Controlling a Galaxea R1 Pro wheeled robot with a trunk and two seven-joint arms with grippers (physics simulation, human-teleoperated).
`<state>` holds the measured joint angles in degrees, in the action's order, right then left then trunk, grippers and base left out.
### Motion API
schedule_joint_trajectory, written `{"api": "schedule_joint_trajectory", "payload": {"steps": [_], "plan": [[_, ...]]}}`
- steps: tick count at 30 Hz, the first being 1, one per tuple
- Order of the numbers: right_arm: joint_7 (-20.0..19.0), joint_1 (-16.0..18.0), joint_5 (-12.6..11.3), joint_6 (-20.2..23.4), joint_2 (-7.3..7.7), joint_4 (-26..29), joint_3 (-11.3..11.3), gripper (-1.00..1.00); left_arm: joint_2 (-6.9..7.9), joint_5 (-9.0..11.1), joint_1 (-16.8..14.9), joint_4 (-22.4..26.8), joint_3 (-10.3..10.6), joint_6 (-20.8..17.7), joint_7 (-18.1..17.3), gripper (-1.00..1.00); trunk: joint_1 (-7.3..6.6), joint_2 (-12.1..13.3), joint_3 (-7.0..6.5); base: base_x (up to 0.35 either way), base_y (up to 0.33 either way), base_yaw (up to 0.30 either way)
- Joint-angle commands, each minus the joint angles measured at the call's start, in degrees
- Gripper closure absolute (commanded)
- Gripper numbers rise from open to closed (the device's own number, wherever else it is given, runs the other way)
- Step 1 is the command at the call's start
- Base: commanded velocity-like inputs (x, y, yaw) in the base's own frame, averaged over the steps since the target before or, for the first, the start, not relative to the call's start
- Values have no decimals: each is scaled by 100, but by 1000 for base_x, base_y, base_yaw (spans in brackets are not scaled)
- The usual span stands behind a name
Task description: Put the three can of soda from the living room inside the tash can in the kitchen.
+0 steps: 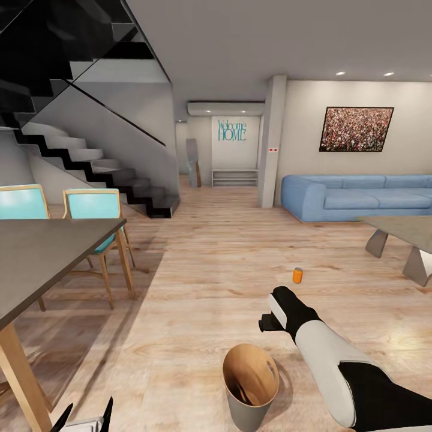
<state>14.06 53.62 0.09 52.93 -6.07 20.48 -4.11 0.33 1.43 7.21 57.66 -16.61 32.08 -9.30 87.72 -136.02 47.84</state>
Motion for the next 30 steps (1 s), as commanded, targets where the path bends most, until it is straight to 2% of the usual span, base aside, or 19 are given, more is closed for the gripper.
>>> {"api": "schedule_joint_trajectory", "payload": {"steps": [1,15,30], "plan": [[0,0,0,-6,0,0,0,-100,-1,-2,0,0,0,0,0,-100,0,0,0,0,0,0],[-1,-1,0,-28,0,-1,-2,-100,-1,-10,0,0,0,0,-2,-100,0,0,0,0,0,0],[-7,-1,0,-29,-6,-8,4,-100,-6,-11,0,0,0,-5,-2,-100,329,-602,269,0,0,0]]}}
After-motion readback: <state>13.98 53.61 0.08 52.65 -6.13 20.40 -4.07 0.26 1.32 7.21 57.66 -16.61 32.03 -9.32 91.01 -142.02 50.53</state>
